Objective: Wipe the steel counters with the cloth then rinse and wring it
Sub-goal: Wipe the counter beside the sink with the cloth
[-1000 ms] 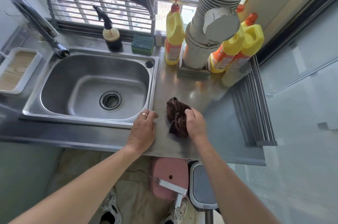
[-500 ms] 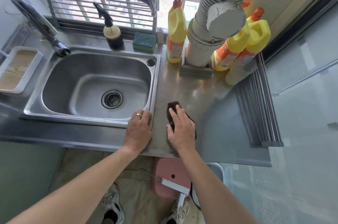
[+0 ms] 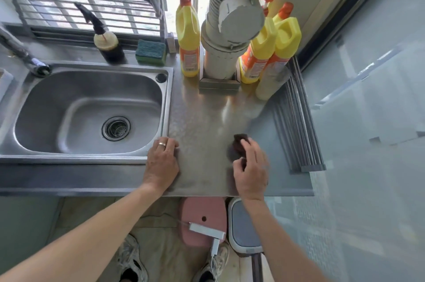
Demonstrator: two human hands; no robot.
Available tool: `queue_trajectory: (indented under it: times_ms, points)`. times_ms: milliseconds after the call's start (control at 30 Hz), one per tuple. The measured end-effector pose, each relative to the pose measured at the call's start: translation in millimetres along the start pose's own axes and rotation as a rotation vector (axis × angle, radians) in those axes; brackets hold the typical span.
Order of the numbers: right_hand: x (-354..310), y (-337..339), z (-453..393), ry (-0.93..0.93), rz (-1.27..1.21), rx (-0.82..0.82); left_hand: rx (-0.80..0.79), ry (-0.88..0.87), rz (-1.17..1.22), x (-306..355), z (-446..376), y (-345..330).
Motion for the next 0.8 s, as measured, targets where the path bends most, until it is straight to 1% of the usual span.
queue_trajectory:
  times_ms: [33, 100, 133, 167, 233, 333, 600, 800]
  points:
    - [22, 10, -4, -0.088, 0.064, 0.018, -0.009, 0.004, -0.012, 1, -1, -2]
    - [65, 21, -3, -0.271, 0.197, -0.001, -0.025, 0.015, -0.025, 1, -3, -4]
    - [80, 22, 0, -0.314, 0.262, -0.02, -0.028, 0.024, -0.02, 1, -3, -5]
    - [89, 21, 4, -0.315, 0.305, -0.037, -0.023, 0.032, -0.011, 2, -3, -5]
    - [91, 14, 7, -0.295, 0.296, -0.052, -0.005, 0.04, 0.01, 3, -2, -2]
    - [69, 1, 8, -0.305, 0.238, -0.05, 0.018, 0.045, 0.026, 0, -1, 1]
    - [-12, -61, 17, -0.174, 0.143, -0.136, 0.021, 0.031, -0.019, -20, 9, 17]
    - [-77, -102, 31, -0.032, 0.089, -0.279, 0.012, 0.018, -0.022, -34, 22, 27]
Point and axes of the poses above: each hand's wrist, its own z-axis away from the middle knuckle, its own y-axis out of the back of the hand, x = y × z, the point moved 5 cm from there along -z, towards the middle knuckle, and after that the axes turned 11 degrees about -y, right-handed, at the moved point
